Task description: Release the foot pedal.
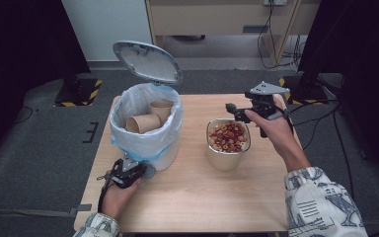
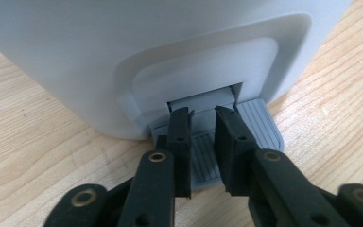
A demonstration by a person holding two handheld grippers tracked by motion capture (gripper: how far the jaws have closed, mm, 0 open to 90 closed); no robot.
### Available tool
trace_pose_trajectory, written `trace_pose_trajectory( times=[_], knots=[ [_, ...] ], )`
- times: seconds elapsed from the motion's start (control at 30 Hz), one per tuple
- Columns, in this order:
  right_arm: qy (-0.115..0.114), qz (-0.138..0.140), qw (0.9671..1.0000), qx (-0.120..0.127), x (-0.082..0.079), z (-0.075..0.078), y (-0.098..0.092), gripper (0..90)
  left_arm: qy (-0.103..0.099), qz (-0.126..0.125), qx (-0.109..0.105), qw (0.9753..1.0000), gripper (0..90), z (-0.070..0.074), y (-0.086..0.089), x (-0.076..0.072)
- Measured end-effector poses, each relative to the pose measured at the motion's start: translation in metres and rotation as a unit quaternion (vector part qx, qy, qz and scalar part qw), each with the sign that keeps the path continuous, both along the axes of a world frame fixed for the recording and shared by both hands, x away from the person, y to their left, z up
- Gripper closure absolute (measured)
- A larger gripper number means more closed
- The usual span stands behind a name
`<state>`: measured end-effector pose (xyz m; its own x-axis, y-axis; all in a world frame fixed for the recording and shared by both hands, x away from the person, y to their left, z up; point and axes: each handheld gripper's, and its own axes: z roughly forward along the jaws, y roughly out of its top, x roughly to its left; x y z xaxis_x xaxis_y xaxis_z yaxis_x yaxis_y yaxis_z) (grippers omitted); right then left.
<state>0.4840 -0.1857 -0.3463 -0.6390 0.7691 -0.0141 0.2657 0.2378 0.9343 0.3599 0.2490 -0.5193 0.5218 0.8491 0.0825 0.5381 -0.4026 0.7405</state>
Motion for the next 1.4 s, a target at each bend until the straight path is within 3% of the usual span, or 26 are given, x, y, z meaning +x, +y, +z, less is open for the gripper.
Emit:
trace_pose_trajectory(
  times=[0.2, 0.3, 0.37, 0.5, 0.73, 1.03, 1.17, 1.4],
  knots=[
    [0.002, -0.007, 1.0, 0.0, 0.0, -0.003, -0.008, 10.8, -0.006, 0.021, -0.015, 0.9996, 62.1, 0.005, 0.005, -0.005],
    [0.003, -0.011, 0.9999, 0.0, 0.0, -0.006, -0.012, 10.8, -0.022, 0.039, -0.034, 0.9984, 50.6, 0.009, 0.009, -0.009],
    [0.004, -0.014, 0.9999, 0.0, 0.0, -0.007, -0.015, 10.8, -0.017, 0.045, -0.046, 0.9978, 41.5, 0.011, 0.013, -0.01],
    [0.006, -0.019, 0.9998, -0.002, -0.002, -0.011, -0.022, 10.7, -0.015, 0.04, -0.055, 0.9976, 28.5, 0.011, 0.013, -0.012],
    [0.009, -0.031, 0.9995, -0.001, -0.004, -0.019, -0.034, 10.6, -0.01, 0.032, -0.062, 0.9975, 15.0, 0.012, 0.013, -0.014],
    [0.013, -0.043, 0.999, -0.001, -0.01, -0.033, -0.047, 10.4, -0.015, 0.035, -0.076, 0.9964, 10.2, 0.015, 0.02, -0.016],
    [0.02, -0.053, 0.9984, 0.0, -0.017, -0.047, -0.055, 10.4, -0.017, 0.036, -0.086, 0.9955, 8.4, 0.015, 0.024, -0.017],
    [0.036, -0.072, 0.9968, 0.004, -0.026, -0.072, -0.074, 10.5, -0.014, 0.031, -0.083, 0.996, 7.0, 0.014, 0.026, -0.016]
  ],
)
